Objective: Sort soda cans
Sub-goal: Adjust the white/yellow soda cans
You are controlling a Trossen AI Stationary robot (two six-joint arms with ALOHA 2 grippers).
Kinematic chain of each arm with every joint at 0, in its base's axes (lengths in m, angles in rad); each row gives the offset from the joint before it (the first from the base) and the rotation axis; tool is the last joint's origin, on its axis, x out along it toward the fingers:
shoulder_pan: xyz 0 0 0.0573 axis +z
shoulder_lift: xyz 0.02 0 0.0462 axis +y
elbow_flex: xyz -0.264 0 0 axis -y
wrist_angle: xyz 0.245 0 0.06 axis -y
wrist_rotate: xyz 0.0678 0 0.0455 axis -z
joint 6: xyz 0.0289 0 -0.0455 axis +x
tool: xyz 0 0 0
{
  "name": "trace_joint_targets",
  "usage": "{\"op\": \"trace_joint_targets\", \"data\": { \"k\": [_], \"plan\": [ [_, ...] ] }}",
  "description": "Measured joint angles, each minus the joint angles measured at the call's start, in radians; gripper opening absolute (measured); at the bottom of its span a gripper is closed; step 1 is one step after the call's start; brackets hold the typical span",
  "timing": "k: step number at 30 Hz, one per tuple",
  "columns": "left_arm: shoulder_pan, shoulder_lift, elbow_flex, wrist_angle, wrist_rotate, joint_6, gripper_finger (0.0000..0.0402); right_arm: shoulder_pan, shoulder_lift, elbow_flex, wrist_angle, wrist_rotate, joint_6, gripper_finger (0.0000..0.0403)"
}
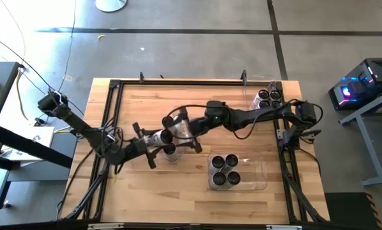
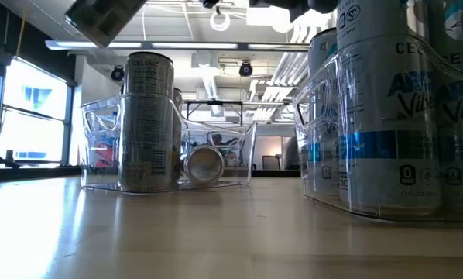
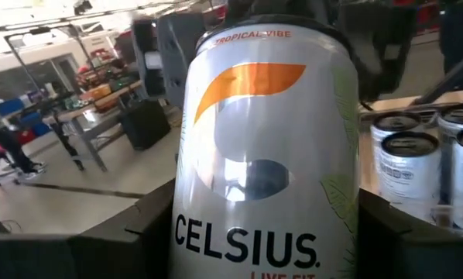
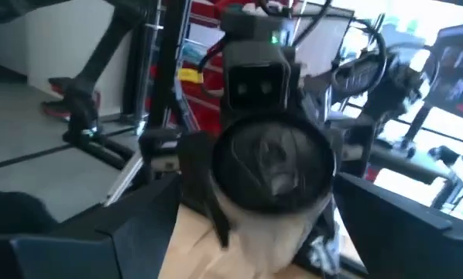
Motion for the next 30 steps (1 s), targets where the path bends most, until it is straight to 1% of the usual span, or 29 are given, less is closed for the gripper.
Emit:
{"op": "trace_joint_targets", "data": {
  "k": [6,10,13,18,21,30],
  "plan": [
    [0.041,0.000,0.000,0.034,0.046,0.012,0.0246,0.008,0.012,0.064,-0.048,0.065,0.008,0.0339],
    [0.057,0.000,0.000,0.037,0.056,0.013,0.0250,0.009,0.013,0.067,-0.055,0.065,0.012,0.0334],
    [0.065,0.000,0.000,0.040,0.057,0.013,0.0251,0.016,0.013,0.067,-0.055,0.068,0.015,0.0317],
    [0.081,0.000,0.000,0.042,0.075,0.013,0.0253,0.021,0.013,0.067,-0.056,0.077,0.004,0.0269],
    [0.091,0.000,0.000,0.050,0.098,0.014,0.0253,0.020,0.012,0.067,-0.055,0.073,0.005,0.0250],
    [0.096,0.000,0.000,0.048,0.106,0.012,0.0254,0.022,0.011,0.067,-0.062,0.084,0.005,0.0241]
  ]
}}
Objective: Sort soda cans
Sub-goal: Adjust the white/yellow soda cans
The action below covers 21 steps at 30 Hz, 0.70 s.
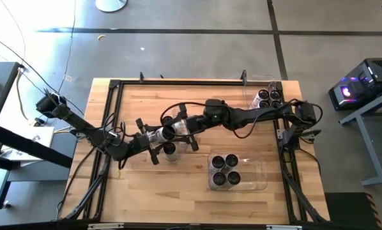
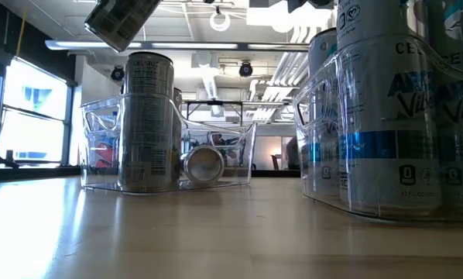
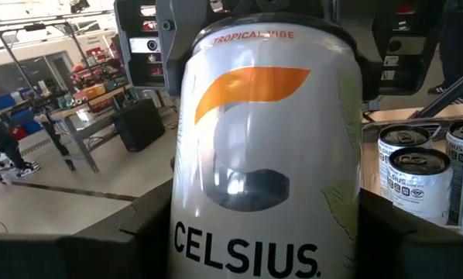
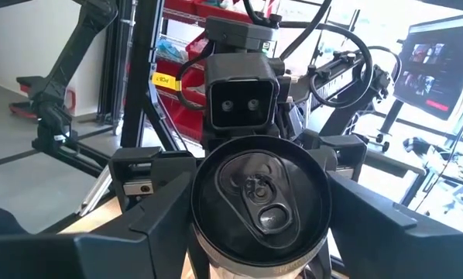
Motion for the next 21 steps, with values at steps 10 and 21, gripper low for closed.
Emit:
{"op": "trace_joint_targets", "data": {
  "k": [10,21],
  "plan": [
    [-0.018,-0.027,0.000,-0.087,-0.018,-0.033,0.0280,0.000,0.001,0.000,-0.035,0.078,0.014,0.0239],
    [-0.045,-0.152,0.003,-0.299,-0.036,-0.179,0.0322,-0.035,0.005,0.010,-0.149,0.110,0.100,0.0239]
  ]
}}
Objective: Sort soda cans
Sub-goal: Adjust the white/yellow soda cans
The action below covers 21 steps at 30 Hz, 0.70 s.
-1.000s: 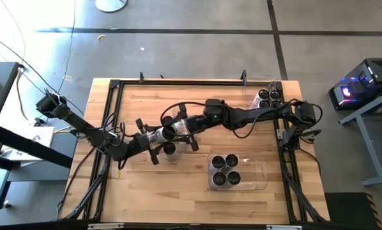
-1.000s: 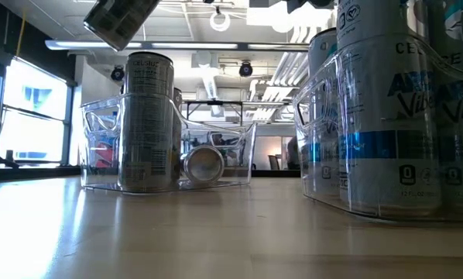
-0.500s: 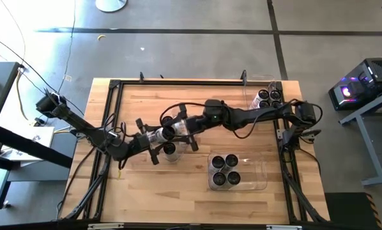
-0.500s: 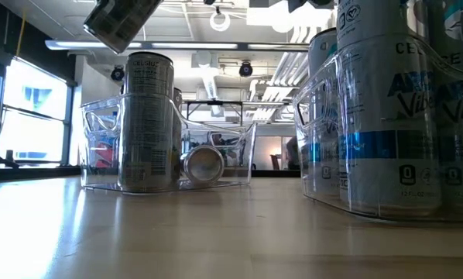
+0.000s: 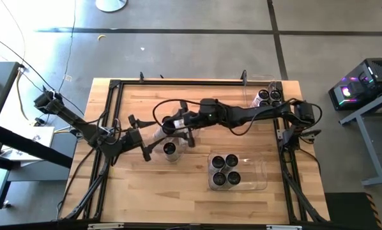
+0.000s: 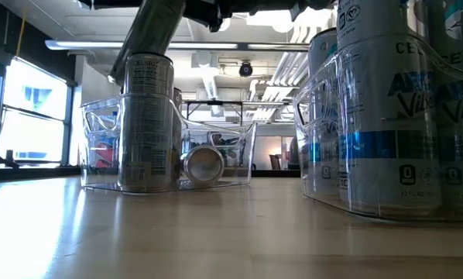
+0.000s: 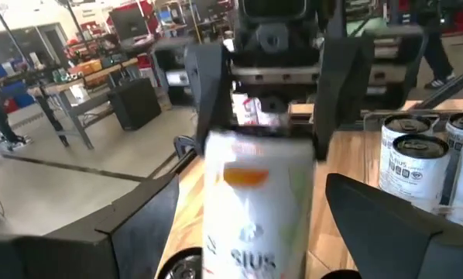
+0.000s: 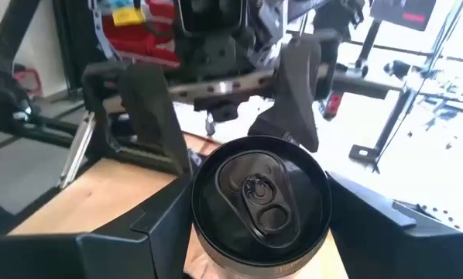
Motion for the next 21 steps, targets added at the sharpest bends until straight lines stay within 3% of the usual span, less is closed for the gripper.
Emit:
{"op": "trace_joint_targets", "data": {
  "k": [6,13,21],
  "plan": [
    [0.017,0.029,-0.001,-0.005,0.001,0.081,0.0323,0.002,0.017,0.049,-0.031,-0.005,0.008,0.0239],
    [0.063,0.087,-0.004,-0.004,0.005,0.045,0.0321,0.002,0.082,0.112,-0.099,-0.004,0.004,0.0239],
    [0.092,0.088,-0.002,-0.013,0.061,-0.045,0.0268,0.003,0.093,0.171,-0.153,0.005,-0.001,0.0238]
  ]
}}
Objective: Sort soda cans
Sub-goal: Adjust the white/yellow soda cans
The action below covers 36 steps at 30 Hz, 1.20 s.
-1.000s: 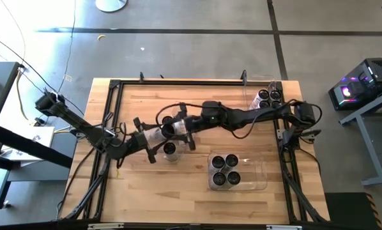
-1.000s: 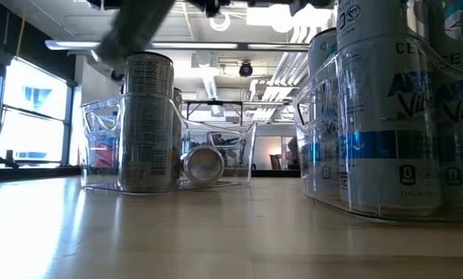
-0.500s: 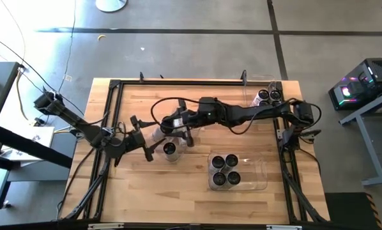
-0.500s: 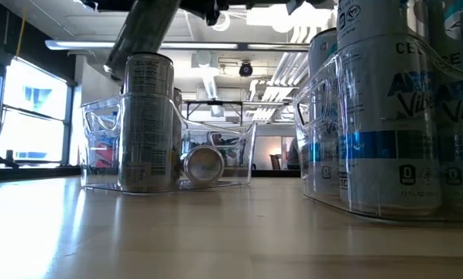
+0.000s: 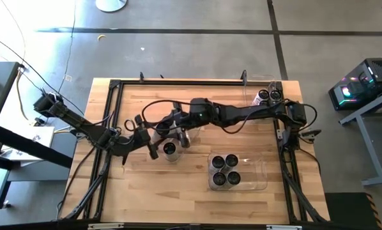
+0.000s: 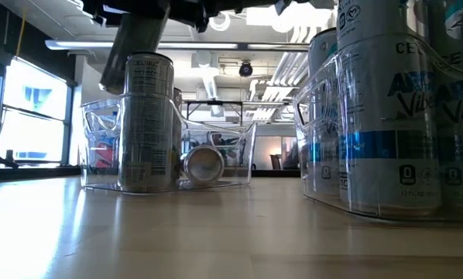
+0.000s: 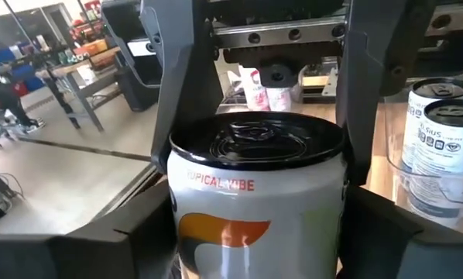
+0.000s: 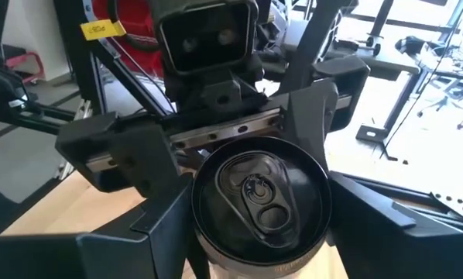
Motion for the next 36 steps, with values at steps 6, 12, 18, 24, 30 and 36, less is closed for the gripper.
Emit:
{"op": "trace_joint_targets", "data": {
  "k": [6,12,18,24,30,36],
  "plan": [
    [-0.010,0.000,0.000,-0.003,0.005,-0.039,0.0240,0.000,0.000,0.003,-0.021,0.001,0.008,0.0240],
    [-0.029,0.001,0.000,-0.007,0.003,-0.091,0.0240,-0.004,-0.001,0.004,-0.029,-0.004,0.004,0.0258],
    [-0.106,-0.001,-0.003,-0.001,-0.115,-0.179,0.0240,-0.039,-0.075,0.006,-0.091,-0.026,-0.032,0.0284],
    [-0.179,0.000,-0.081,0.031,-0.260,-0.284,0.0240,-0.061,-0.168,-0.069,-0.129,-0.032,-0.029,0.0286],
    [-0.205,0.003,-0.192,0.217,-0.386,-0.275,0.0240,-0.069,-0.248,-0.187,-0.068,0.008,-0.008,0.0287],
    [-0.205,0.007,-0.216,0.433,-0.349,-0.018,0.0240,-0.058,-0.269,-0.268,0.049,0.004,0.007,0.0288]
  ]
}}
